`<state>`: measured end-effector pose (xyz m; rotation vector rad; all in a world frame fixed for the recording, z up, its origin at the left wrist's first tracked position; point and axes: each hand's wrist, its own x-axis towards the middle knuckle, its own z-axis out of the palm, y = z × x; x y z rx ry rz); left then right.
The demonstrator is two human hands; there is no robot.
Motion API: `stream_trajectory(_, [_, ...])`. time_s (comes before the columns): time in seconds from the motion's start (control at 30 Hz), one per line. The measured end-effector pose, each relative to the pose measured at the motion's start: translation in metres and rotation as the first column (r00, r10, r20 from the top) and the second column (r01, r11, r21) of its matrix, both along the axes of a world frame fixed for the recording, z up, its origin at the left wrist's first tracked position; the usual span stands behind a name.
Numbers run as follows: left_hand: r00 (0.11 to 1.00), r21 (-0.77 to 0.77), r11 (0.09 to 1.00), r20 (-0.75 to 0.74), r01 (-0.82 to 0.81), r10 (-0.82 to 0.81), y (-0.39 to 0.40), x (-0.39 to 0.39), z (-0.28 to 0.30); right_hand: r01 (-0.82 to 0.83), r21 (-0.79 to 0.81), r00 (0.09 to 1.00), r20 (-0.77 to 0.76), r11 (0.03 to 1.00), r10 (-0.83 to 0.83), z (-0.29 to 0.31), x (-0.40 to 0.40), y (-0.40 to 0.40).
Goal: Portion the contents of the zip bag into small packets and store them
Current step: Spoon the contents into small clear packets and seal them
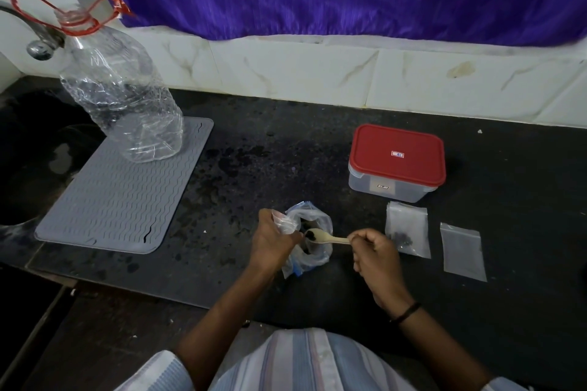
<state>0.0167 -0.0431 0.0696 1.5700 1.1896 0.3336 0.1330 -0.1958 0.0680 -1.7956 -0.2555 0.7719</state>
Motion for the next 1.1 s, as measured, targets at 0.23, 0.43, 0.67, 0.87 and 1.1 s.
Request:
stream_trajectory(0.23, [0.993, 0.317, 0.948, 0.121, -0.029, -0.010, 0.002, -0.008, -0.001, 0.062, 0.085, 0.997, 0.043, 0.994, -0.066, 0.030, 0.008, -0.007])
stream_trajectory(0.43, [0.969, 0.544, 0.838, 0.186, 0.037, -0.164, 0.003, -0.005, 0.006, 0.042, 0.203, 0.993, 0.103, 0.978, -0.064, 0.066, 0.007, 0.004])
stream_trajectory(0.67, [0.961, 0.642, 0.754, 0.092, 0.141, -0.259, -0.004, -0.003, 0.008, -0.184, 0.061, 0.820, 0.560, 0.981, 0.119, 0.078, -0.005, 0.018])
stream_trajectory(0.87, [0.947, 0.674, 0.720, 0.093, 0.167, -0.307, 0.000, -0.006, 0.002, -0.442, -0.319, 0.054, 0.923, 0.839, 0.380, 0.071, -0.013, 0.023])
stream_trajectory(1.1, [0.967, 0.569, 0.811, 0.102, 0.135, -0.232, 0.003, -0.015, -0.002, -0.361, -0.171, 0.130, 0.964, 0.917, 0.231, 0.063, -0.002, 0.012])
